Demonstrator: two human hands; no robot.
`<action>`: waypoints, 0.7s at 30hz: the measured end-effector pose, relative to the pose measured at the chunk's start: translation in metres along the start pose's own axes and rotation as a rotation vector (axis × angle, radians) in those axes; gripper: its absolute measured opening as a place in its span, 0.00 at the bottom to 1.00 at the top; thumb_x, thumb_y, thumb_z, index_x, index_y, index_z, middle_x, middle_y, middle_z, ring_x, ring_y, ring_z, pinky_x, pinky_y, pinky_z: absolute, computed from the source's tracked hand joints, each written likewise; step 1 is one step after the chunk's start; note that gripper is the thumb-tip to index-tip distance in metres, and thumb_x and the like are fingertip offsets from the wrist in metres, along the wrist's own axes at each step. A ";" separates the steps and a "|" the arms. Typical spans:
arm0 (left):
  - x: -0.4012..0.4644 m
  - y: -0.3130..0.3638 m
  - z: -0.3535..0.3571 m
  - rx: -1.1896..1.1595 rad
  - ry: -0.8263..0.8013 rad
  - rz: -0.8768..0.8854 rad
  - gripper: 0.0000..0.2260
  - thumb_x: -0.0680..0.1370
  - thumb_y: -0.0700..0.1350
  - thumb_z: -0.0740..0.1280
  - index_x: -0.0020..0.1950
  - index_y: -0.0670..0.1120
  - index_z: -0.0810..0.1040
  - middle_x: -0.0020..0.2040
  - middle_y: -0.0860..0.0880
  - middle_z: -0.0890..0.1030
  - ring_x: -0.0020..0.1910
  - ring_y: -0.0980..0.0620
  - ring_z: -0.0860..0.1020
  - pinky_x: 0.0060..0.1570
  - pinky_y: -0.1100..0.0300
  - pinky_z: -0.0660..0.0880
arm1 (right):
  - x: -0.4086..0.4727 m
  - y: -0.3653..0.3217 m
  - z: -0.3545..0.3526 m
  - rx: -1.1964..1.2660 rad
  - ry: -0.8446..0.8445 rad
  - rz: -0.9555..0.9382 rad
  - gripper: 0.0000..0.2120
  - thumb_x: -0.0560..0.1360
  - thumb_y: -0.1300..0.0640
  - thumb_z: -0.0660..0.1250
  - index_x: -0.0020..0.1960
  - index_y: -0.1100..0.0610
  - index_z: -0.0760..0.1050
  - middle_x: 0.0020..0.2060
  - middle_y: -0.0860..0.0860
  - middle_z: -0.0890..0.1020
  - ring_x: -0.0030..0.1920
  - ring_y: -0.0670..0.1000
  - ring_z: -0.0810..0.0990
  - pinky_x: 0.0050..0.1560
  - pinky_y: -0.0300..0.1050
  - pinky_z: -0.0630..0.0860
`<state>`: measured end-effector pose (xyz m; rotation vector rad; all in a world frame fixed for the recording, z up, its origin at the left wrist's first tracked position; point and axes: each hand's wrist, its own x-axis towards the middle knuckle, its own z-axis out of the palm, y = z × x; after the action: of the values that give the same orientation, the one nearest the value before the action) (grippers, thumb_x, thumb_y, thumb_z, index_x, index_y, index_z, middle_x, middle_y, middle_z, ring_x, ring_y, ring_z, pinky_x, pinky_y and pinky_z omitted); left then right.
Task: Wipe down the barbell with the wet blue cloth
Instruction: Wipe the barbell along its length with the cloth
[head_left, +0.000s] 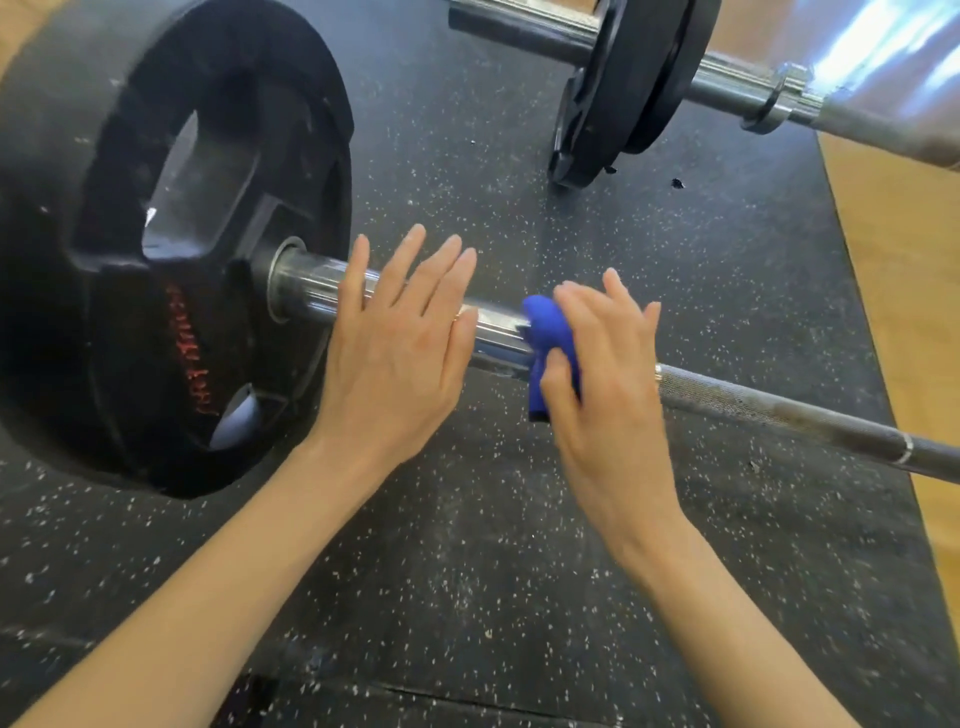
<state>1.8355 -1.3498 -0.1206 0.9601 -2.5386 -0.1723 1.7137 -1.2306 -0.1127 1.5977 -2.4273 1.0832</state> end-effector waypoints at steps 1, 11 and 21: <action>-0.003 0.001 0.000 -0.017 0.009 -0.016 0.22 0.86 0.49 0.49 0.74 0.44 0.73 0.71 0.47 0.76 0.76 0.44 0.67 0.78 0.45 0.45 | -0.003 0.002 0.004 -0.179 -0.002 -0.063 0.19 0.83 0.62 0.55 0.71 0.64 0.71 0.69 0.56 0.74 0.78 0.60 0.61 0.81 0.56 0.46; -0.025 0.005 -0.005 -0.051 0.019 -0.049 0.18 0.85 0.46 0.52 0.67 0.47 0.77 0.59 0.51 0.80 0.66 0.47 0.74 0.78 0.47 0.48 | -0.015 -0.023 0.007 -0.481 -0.101 -0.153 0.21 0.83 0.60 0.51 0.72 0.65 0.70 0.68 0.59 0.76 0.73 0.61 0.70 0.80 0.59 0.49; -0.068 0.014 -0.026 -0.119 -0.012 -0.079 0.21 0.84 0.45 0.51 0.76 0.45 0.71 0.73 0.51 0.75 0.74 0.48 0.69 0.78 0.48 0.47 | -0.041 -0.030 -0.007 -0.528 -0.099 -0.133 0.19 0.83 0.59 0.53 0.69 0.64 0.73 0.64 0.58 0.79 0.69 0.61 0.74 0.79 0.60 0.48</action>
<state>1.8843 -1.2938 -0.1166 1.0156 -2.4721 -0.3492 1.7554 -1.2011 -0.1075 1.6158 -2.3453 0.3049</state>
